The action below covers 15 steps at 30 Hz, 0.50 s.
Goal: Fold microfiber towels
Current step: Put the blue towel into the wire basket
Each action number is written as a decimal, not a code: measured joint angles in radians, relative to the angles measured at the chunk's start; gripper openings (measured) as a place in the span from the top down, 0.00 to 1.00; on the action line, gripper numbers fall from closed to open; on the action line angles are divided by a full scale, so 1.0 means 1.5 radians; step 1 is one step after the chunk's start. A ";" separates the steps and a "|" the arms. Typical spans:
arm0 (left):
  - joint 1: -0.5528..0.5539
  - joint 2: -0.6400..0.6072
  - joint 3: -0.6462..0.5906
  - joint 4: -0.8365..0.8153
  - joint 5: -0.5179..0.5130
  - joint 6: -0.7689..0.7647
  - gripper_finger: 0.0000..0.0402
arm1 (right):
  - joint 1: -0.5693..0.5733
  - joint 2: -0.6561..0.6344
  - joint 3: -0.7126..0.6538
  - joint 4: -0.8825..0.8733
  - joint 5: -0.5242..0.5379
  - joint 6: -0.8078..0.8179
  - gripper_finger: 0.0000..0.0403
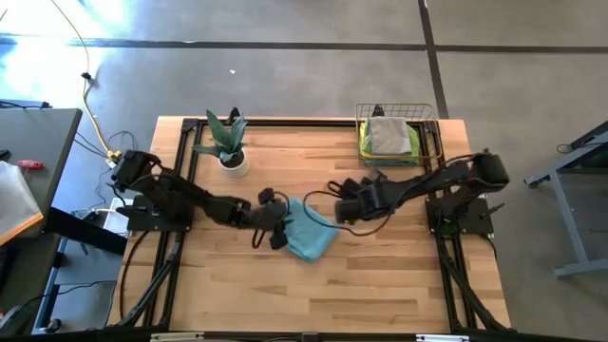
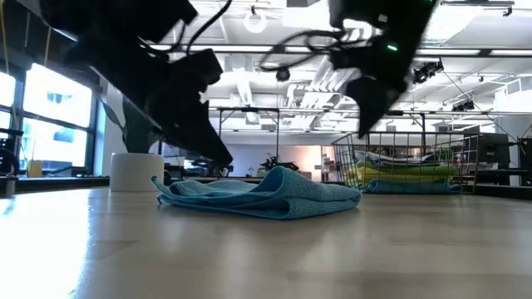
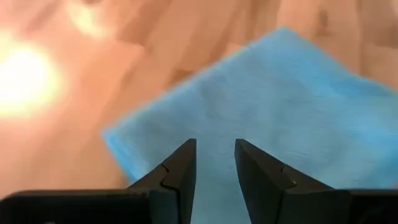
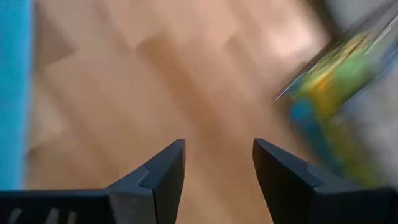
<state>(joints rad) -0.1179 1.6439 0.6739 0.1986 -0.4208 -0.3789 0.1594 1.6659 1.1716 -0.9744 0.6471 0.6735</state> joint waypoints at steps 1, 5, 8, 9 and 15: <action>0.017 -0.003 0.000 -0.003 0.008 0.034 0.75 | 0.006 -0.018 -0.039 0.030 -0.023 0.028 0.55; 0.088 -0.008 0.000 -0.048 0.067 0.168 0.75 | 0.039 -0.085 -0.190 0.237 -0.136 0.176 0.55; 0.127 -0.007 -0.002 -0.053 0.181 0.271 0.75 | 0.072 -0.122 -0.286 0.450 -0.164 0.284 0.55; 0.135 -0.006 -0.004 -0.051 0.233 0.318 0.75 | 0.082 -0.128 -0.314 0.517 -0.165 0.310 0.55; 0.145 -0.005 -0.008 -0.055 0.329 0.470 0.75 | 0.125 -0.089 -0.416 0.866 -0.158 0.359 0.55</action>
<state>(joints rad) 0.0992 1.6357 0.6626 0.1167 0.0732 0.3260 0.3464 1.5327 0.5474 0.3251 0.4103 1.2114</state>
